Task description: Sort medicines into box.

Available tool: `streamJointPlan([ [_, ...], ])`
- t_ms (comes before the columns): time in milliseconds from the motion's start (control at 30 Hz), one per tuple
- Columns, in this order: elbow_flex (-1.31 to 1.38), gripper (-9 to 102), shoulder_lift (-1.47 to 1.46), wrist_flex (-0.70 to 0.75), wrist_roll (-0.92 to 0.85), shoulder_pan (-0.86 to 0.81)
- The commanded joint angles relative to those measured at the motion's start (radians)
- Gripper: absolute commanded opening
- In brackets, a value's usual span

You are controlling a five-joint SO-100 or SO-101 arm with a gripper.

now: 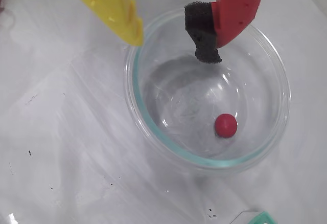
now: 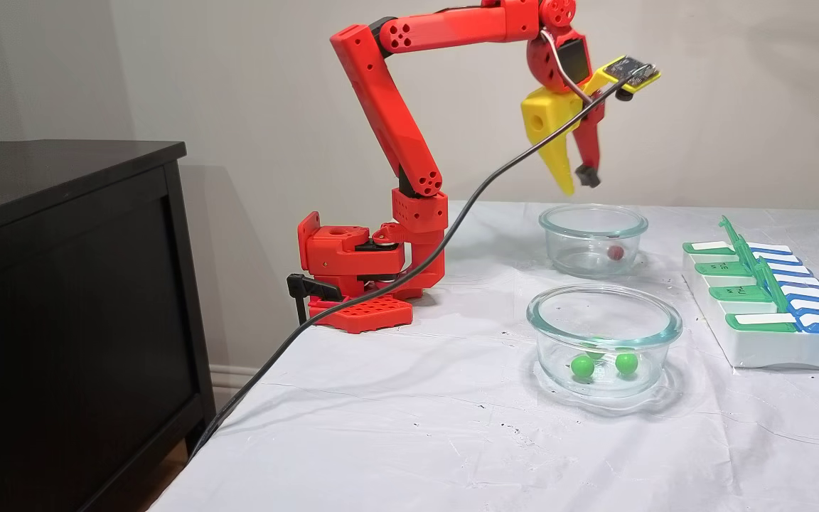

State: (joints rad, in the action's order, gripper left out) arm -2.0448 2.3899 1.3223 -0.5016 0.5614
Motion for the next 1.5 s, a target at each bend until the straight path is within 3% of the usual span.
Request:
streamJointPlan([
  [0,-0.005,17,0.104,0.005,-0.117,0.028],
  [200,-0.034,16,0.060,-0.121,-0.295,0.002],
  [333,-0.069,17,0.052,-0.229,-0.345,-0.005],
  [733,-0.212,17,0.094,-0.374,-0.488,0.072],
  [1467,-0.190,17,-0.118,-0.551,-0.581,0.014],
])
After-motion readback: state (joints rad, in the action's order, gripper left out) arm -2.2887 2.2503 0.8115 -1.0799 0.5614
